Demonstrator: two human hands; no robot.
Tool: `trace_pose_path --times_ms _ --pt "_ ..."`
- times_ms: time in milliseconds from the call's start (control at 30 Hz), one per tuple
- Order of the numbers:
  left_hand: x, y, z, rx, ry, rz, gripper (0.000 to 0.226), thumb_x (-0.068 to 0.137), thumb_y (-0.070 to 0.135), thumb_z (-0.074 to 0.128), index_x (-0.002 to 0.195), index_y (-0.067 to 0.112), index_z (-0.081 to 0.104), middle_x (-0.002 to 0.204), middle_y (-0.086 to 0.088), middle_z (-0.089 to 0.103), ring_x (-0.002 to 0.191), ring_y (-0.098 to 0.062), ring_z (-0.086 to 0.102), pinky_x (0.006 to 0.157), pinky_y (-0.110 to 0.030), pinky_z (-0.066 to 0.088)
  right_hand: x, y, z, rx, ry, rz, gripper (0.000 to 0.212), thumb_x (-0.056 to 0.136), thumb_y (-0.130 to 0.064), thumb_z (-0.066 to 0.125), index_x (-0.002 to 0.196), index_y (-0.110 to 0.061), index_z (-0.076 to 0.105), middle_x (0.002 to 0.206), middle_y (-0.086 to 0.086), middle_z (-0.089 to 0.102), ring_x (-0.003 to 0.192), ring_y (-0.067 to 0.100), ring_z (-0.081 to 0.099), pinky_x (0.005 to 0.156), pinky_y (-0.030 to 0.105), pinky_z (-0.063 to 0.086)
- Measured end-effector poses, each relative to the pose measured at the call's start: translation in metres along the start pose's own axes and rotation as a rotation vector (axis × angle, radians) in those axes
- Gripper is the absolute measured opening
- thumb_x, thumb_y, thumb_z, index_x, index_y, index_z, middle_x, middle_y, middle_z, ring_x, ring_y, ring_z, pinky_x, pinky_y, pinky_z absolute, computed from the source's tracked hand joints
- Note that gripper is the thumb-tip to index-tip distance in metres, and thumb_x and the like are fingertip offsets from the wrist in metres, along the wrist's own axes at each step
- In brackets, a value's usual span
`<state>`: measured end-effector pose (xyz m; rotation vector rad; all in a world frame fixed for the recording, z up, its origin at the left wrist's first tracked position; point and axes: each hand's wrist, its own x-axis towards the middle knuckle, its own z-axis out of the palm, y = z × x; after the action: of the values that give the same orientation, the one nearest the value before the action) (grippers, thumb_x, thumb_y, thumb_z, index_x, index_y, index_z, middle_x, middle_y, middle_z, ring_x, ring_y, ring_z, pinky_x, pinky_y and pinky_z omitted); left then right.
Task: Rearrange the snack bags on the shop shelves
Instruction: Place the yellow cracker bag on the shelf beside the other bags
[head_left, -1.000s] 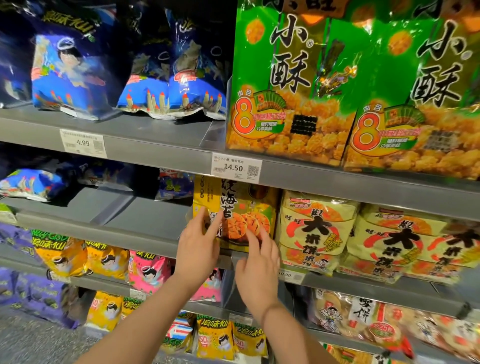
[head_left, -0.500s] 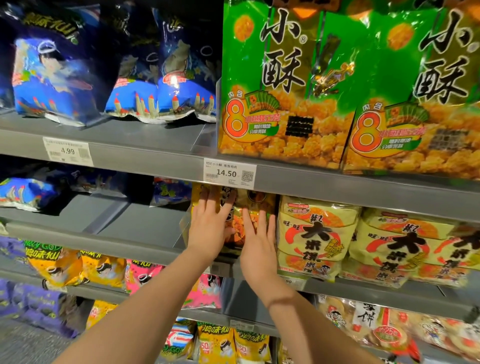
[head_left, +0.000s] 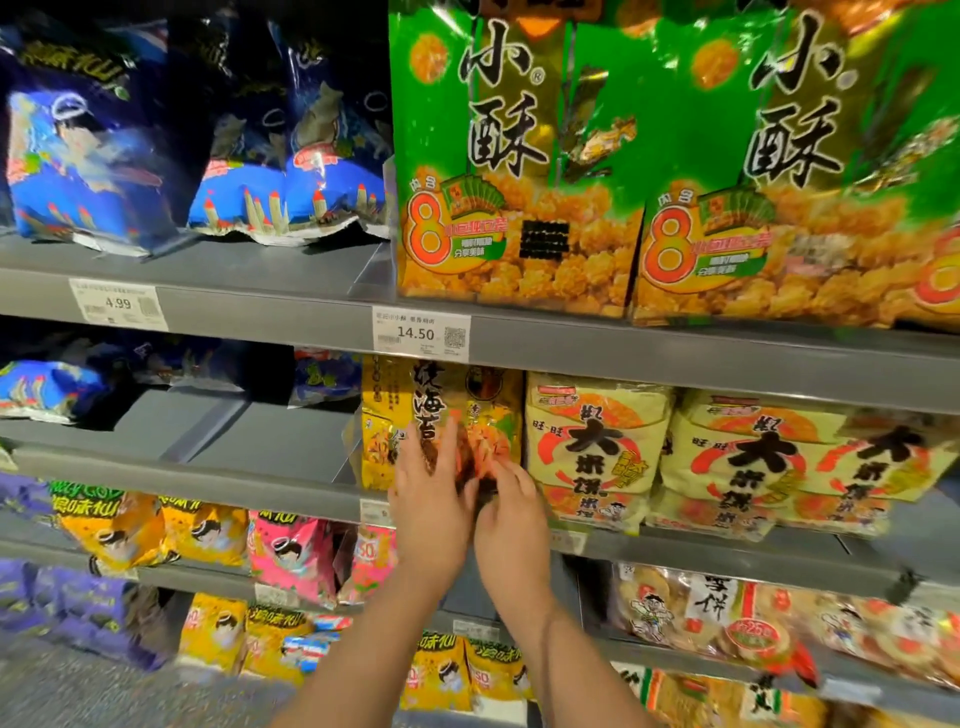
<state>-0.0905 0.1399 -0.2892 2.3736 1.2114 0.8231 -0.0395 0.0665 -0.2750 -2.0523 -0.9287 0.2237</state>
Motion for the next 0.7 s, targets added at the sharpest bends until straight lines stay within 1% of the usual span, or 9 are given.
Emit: trace_pose_path --times_ms 33,100,167,233,267,333,500,567,700 --pt "-0.007 0.008 0.002 -0.055 0.000 0.028 0.071 0.087 0.029 0.057 0.148 0.031 0.020 0.152 -0.022 0.020 0.138 -0.039 0.026 0.106 -0.053 0.033 -0.005 0.005 -0.008 0.030 0.043 0.004 0.045 0.090 -0.002 0.041 0.131 -0.018 0.052 0.139 -0.001 0.046 0.128 0.014 0.042 0.105 0.024 0.034" --pt "-0.020 0.028 0.005 -0.136 -0.011 0.086 0.068 0.088 0.033 0.049 0.147 0.033 0.015 0.153 -0.018 0.022 0.139 -0.035 0.025 0.109 -0.049 0.032 -0.015 0.017 -0.024 0.055 0.180 0.015 0.041 0.086 0.001 0.047 0.122 -0.014 0.059 0.129 0.001 0.054 0.122 0.018 0.046 0.103 0.023 0.035" --pt "-0.028 0.050 0.007 -0.192 -0.011 0.153 0.071 0.092 0.031 0.050 0.146 0.038 0.005 0.156 -0.013 0.014 0.144 -0.027 0.014 0.113 -0.042 0.022 -0.021 0.030 -0.041 0.048 0.316 0.026 0.047 0.084 0.003 0.052 0.126 -0.017 0.056 0.134 0.003 0.047 0.126 0.019 0.037 0.106 0.023 0.029" --pt "-0.029 0.067 0.007 -0.177 0.033 0.254 0.079 0.091 0.026 0.055 0.145 0.046 0.001 0.156 -0.013 0.009 0.143 -0.023 0.007 0.112 -0.038 0.017 -0.020 0.040 -0.055 0.006 0.354 0.033 0.058 0.085 0.000 0.052 0.136 -0.027 0.046 0.147 0.001 0.032 0.132 0.016 0.021 0.107 0.028 0.026" --pt "-0.026 0.073 0.007 -0.147 0.060 0.301 0.082 0.089 0.023 0.059 0.143 0.048 0.002 0.156 -0.015 0.008 0.142 -0.025 0.009 0.111 -0.040 0.018 -0.018 0.043 -0.062 -0.023 0.355 0.020 0.063 0.086 0.000 0.051 0.140 -0.031 0.040 0.152 0.000 0.025 0.135 0.016 0.016 0.108 0.033 0.027" --pt "-0.016 0.086 0.006 -0.083 0.075 0.341 0.084 0.086 0.019 0.064 0.145 0.043 0.010 0.154 -0.020 0.013 0.140 -0.034 0.020 0.108 -0.046 0.025 -0.011 0.047 -0.072 -0.048 0.338 -0.021 0.071 0.086 0.002 0.049 0.143 -0.037 0.031 0.156 -0.003 0.017 0.139 0.020 0.014 0.110 0.039 0.026" --pt "0.003 0.116 0.008 0.054 0.033 0.357 0.064 0.082 0.018 0.067 0.139 0.026 0.037 0.140 -0.025 0.041 0.128 -0.046 0.040 0.094 -0.055 0.043 0.000 0.050 -0.085 -0.037 0.265 -0.021 0.080 0.087 0.005 0.043 0.145 -0.041 0.012 0.159 -0.006 0.000 0.144 0.021 0.008 0.111 0.034 0.024" --pt "0.005 0.120 0.011 0.085 0.007 0.336 0.062 0.081 0.018 0.069 0.138 0.022 0.043 0.140 -0.024 0.041 0.129 -0.047 0.038 0.094 -0.054 0.042 0.000 0.053 -0.088 -0.036 0.240 -0.028 0.083 0.088 0.006 0.042 0.145 -0.042 0.007 0.159 -0.006 -0.005 0.145 0.021 0.005 0.111 0.032 0.022" --pt "0.002 0.120 0.011 0.135 0.002 0.329 0.066 0.085 0.020 0.065 0.144 0.024 0.034 0.147 -0.022 0.031 0.137 -0.043 0.027 0.102 -0.054 0.038 -0.003 0.057 -0.095 -0.018 0.177 -0.066 0.089 0.087 0.007 0.042 0.137 -0.050 -0.005 0.155 -0.014 -0.015 0.146 0.018 0.001 0.113 0.031 0.022"
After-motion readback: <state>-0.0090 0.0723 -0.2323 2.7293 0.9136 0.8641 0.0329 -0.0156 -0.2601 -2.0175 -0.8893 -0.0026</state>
